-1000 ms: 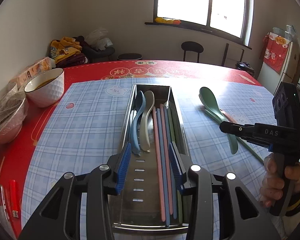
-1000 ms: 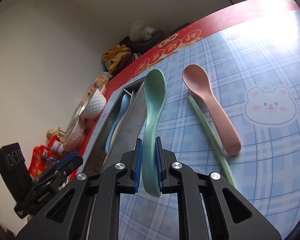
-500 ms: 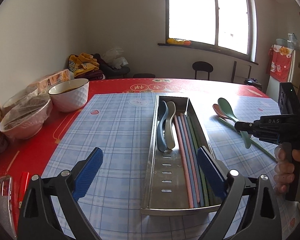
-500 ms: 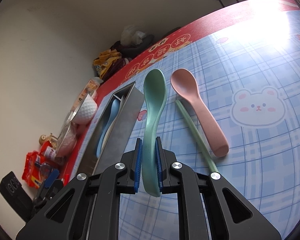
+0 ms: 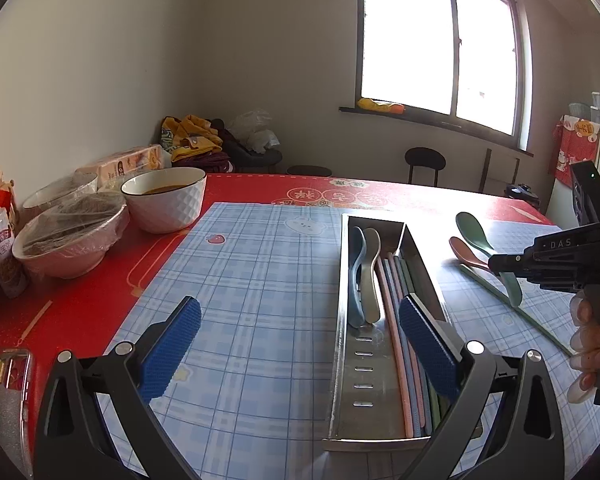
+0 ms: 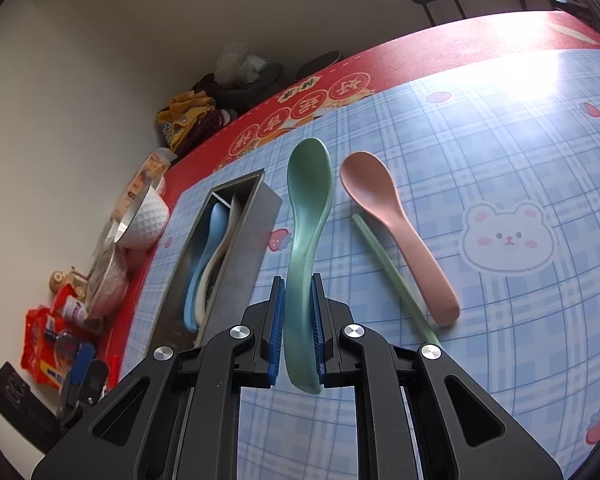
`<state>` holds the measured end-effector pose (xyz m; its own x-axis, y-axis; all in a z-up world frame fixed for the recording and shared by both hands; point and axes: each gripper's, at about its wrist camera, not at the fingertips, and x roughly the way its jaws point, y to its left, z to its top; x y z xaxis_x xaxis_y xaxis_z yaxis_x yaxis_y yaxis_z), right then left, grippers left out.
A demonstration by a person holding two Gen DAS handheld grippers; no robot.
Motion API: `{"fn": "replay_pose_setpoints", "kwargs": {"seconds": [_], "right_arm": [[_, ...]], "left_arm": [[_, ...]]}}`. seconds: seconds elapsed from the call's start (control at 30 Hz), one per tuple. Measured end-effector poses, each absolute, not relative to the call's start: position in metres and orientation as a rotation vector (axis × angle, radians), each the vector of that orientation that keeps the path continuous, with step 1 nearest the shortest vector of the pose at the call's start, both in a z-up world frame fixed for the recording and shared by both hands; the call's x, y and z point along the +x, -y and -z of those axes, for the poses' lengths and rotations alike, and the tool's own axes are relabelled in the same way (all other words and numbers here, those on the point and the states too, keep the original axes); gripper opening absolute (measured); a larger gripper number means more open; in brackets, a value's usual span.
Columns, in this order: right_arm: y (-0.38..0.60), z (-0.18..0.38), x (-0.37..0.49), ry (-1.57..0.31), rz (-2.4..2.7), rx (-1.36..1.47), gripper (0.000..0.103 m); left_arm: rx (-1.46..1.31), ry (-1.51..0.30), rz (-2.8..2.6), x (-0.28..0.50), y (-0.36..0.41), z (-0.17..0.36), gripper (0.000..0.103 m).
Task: Organize utensils
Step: 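Carry the green spoon into the steel tray and open the right tool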
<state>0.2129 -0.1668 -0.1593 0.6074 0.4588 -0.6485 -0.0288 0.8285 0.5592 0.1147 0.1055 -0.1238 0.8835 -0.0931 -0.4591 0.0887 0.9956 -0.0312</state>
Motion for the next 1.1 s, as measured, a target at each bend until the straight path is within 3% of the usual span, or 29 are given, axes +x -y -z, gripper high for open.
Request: {"fn": "replay_pose_setpoints", "kwargs": {"seconds": [0.47, 1.1], "right_arm": [[0.067, 0.149, 0.257, -1.012, -0.343, 0.467, 0.013], [0.031, 0.155, 0.277, -1.111, -0.284, 0.382, 0.013]], "left_arm": [[-0.075, -0.479, 0.086, 0.116, -0.118, 0.123, 0.097], [-0.12, -0.497, 0.097, 0.119, -0.126, 0.124, 0.097]]}}
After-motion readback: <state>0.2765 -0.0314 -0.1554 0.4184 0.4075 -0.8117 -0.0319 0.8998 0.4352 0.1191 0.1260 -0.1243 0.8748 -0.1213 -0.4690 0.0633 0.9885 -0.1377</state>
